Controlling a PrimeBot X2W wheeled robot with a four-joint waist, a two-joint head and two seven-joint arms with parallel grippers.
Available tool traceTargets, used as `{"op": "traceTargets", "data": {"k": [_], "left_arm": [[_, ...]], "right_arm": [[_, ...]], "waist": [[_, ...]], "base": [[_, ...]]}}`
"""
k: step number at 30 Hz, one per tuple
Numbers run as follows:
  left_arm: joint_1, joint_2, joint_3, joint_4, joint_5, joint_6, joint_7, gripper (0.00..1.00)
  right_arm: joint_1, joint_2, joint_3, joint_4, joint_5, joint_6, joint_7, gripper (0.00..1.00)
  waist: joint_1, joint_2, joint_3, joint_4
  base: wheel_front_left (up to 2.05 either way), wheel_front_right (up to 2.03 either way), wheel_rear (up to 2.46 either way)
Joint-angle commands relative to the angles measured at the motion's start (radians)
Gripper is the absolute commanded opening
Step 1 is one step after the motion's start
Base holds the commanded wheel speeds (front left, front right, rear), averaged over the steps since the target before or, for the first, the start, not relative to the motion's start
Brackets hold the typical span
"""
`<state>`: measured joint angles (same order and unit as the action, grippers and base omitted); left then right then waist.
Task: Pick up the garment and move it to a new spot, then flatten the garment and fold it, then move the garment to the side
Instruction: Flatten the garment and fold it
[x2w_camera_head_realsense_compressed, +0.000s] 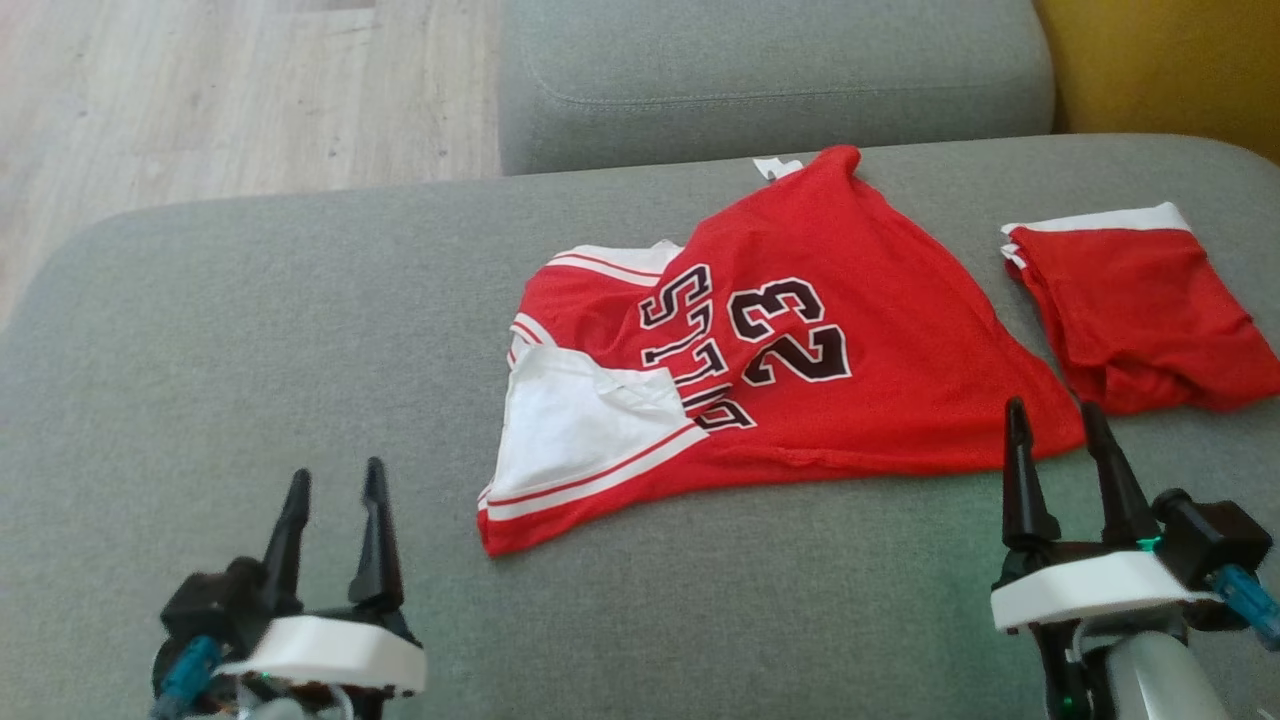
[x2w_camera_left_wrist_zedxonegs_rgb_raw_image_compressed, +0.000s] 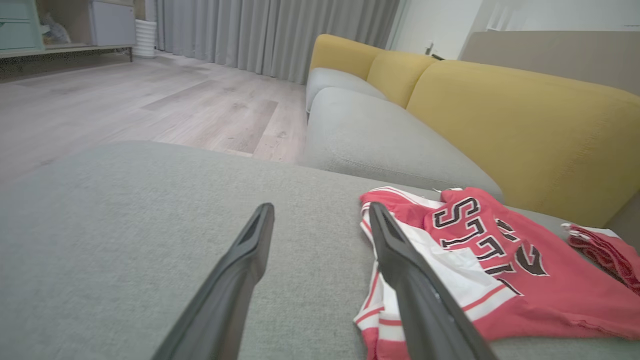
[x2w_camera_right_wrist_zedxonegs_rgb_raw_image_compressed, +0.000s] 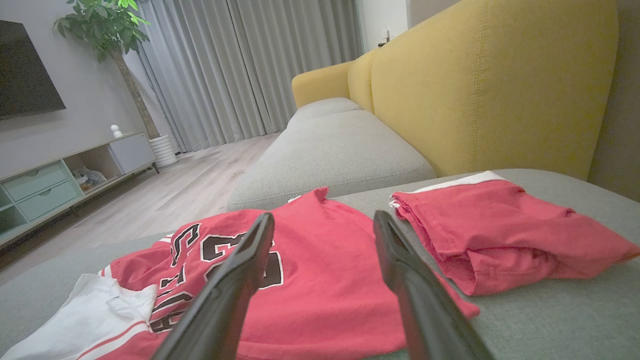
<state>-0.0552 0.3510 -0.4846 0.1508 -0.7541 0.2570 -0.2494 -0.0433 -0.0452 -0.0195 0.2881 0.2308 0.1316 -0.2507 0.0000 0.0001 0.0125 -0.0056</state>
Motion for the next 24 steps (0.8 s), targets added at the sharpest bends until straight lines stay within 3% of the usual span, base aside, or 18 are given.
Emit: {"op": "traceTargets", "data": {"k": [1, 8, 14, 20, 24], "left_arm": [[-0.057, -0.002, 0.055, -0.022, 0.041, -0.021, -0.012, 1.00], [-0.098, -0.048, 0.070, 0.049, 0.131, -0.116, -0.011, 1.00], [-0.219, -0.035, -0.011, 0.150, 0.140, -0.212, 0.114, 1.00], [-0.347, -0.025, -0.023, 0.252, 0.124, -0.239, 0.241, 1.00], [-0.401, -0.015, -0.006, 0.319, 0.110, -0.232, 0.277, 1.00]], "right_arm": [[-0.015, -0.005, 0.026, -0.036, -0.011, -0.001, -0.011, 1.00], [-0.035, -0.005, 0.052, -0.056, -0.009, -0.001, -0.011, 1.00], [-0.043, -0.005, 0.056, -0.065, 0.007, -0.001, -0.011, 1.00], [-0.061, -0.005, 0.076, -0.073, 0.021, -0.001, -0.011, 1.00], [-0.072, -0.005, 0.073, -0.073, 0.029, -0.001, -0.011, 1.00]], "waist": [[0.0000, -0.0001, 0.003, -0.005], [0.0000, -0.0001, 0.029, -0.040], [0.0000, -0.0001, 0.067, -0.085], [0.0000, -0.0001, 0.130, -0.139], [0.0000, -0.0001, 0.160, -0.173]], "base": [[0.00, 0.00, 0.00], [0.00, 0.00, 0.00], [0.00, 0.00, 0.00], [0.00, 0.00, 0.00], [0.00, 0.00, 0.00]]}}
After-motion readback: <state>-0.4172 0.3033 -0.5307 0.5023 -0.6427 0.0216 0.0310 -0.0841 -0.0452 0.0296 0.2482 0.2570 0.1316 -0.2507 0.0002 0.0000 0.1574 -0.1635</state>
